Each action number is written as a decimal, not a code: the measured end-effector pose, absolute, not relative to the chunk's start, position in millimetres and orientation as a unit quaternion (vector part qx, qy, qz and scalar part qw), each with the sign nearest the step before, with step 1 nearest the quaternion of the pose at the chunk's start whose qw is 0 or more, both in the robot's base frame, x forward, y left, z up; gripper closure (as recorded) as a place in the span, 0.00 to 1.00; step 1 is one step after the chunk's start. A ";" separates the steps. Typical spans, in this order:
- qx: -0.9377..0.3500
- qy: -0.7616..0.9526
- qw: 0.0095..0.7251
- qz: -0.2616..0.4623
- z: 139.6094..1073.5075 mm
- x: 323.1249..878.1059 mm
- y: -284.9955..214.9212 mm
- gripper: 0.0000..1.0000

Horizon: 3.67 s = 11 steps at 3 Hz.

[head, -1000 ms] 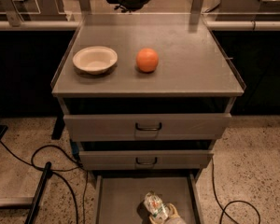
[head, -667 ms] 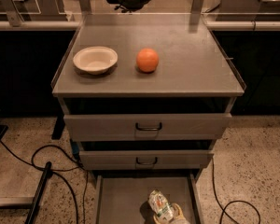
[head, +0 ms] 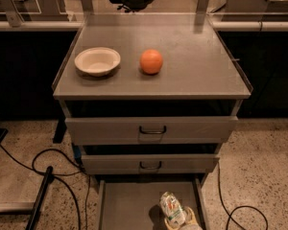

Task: Pick 7up can from bottom drawer and place on counter

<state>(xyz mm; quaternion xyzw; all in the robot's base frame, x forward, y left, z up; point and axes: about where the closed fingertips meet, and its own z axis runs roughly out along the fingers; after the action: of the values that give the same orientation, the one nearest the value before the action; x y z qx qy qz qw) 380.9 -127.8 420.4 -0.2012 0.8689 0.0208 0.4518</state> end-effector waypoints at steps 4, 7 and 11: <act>-0.153 0.823 0.546 -0.032 539.7 433.1 -170.0 1.00; -0.101 0.802 0.583 -0.082 613.5 463.5 -218.1 1.00; -0.054 0.726 0.672 -0.137 766.7 499.6 -256.2 1.00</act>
Offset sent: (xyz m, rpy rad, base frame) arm 0.0610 -0.0499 0.1251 0.0072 -0.2469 -0.1453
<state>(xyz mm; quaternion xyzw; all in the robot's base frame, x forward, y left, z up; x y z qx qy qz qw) 499.6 -256.2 766.7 -0.0535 0.7262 -0.1366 0.6717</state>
